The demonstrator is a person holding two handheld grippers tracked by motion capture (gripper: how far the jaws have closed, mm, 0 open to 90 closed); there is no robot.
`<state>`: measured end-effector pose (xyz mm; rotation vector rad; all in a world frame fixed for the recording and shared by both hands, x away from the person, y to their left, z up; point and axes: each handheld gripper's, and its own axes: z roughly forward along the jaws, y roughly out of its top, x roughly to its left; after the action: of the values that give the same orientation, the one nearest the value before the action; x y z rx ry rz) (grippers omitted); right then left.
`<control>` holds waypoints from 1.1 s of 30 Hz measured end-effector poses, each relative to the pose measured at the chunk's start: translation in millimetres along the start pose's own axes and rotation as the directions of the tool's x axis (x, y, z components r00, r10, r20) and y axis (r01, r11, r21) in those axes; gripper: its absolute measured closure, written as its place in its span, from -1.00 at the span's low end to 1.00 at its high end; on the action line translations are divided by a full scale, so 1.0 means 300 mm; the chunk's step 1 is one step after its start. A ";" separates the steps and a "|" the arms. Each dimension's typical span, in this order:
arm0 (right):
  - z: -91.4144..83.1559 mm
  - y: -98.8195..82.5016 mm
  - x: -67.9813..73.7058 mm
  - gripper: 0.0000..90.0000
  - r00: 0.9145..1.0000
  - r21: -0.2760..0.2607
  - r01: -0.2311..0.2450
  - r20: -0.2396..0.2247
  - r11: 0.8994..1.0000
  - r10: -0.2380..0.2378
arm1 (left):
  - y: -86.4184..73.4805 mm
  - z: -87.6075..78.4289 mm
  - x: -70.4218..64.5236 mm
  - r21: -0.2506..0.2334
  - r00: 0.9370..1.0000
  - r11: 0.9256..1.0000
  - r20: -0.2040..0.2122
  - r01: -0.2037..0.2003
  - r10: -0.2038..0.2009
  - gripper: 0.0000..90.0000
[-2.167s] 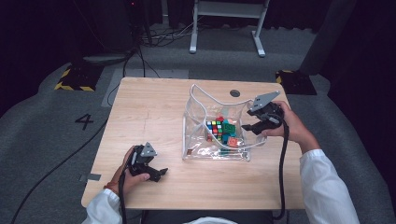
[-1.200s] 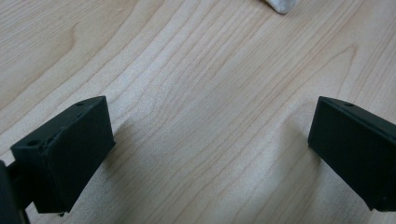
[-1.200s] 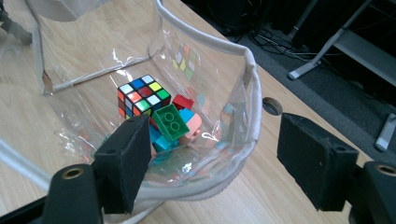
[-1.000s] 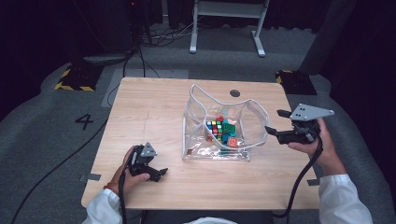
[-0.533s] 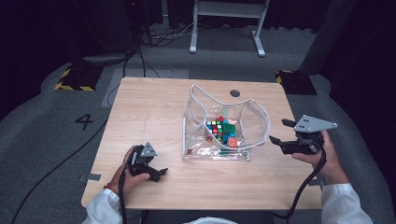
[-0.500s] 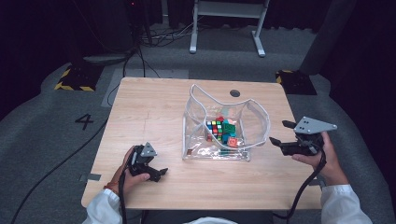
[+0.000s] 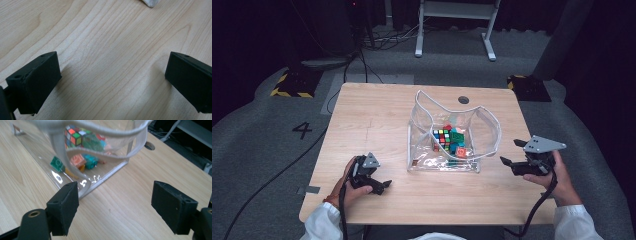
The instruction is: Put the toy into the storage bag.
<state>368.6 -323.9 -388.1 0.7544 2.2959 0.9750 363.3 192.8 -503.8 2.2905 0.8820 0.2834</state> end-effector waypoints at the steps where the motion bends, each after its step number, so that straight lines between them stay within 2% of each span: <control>1: 0.007 -0.008 0.003 -0.51 1.000 0.007 -0.002 0.000 1.000 0.002 | 0.000 0.000 0.000 0.000 1.000 1.000 0.001 0.000 0.000 -1.00; 8: 0.053 -0.059 0.022 -0.51 1.000 0.061 0.000 -0.018 0.998 0.001 | 0.000 0.000 0.000 0.001 1.000 1.000 0.000 0.000 0.000 -1.00; 18: 0.100 -0.118 0.048 -0.51 1.000 0.104 -0.005 -0.022 0.995 0.007 | 0.000 0.000 0.000 0.000 1.000 1.000 0.000 0.000 0.000 -1.00; 23: 0.127 -0.170 0.058 -0.52 0.999 0.130 0.005 -0.044 0.991 0.000 | 0.000 0.000 0.000 0.000 1.000 1.000 0.000 0.000 0.000 -1.00; 29: 0.141 -0.226 0.062 -0.52 0.998 0.143 -0.029 -0.046 0.989 0.036 | 0.000 0.000 0.000 -0.001 1.000 1.000 0.002 -0.001 0.001 -1.00; 33: 0.141 -0.258 0.067 -0.51 0.996 0.131 -0.057 -0.054 0.990 0.064 | 0.000 0.000 0.000 0.000 1.000 1.000 0.001 0.000 0.000 -1.00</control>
<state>360.0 -336.0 -477.3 0.8641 2.4177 0.8919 363.3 192.9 -503.7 2.2909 0.8814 0.2827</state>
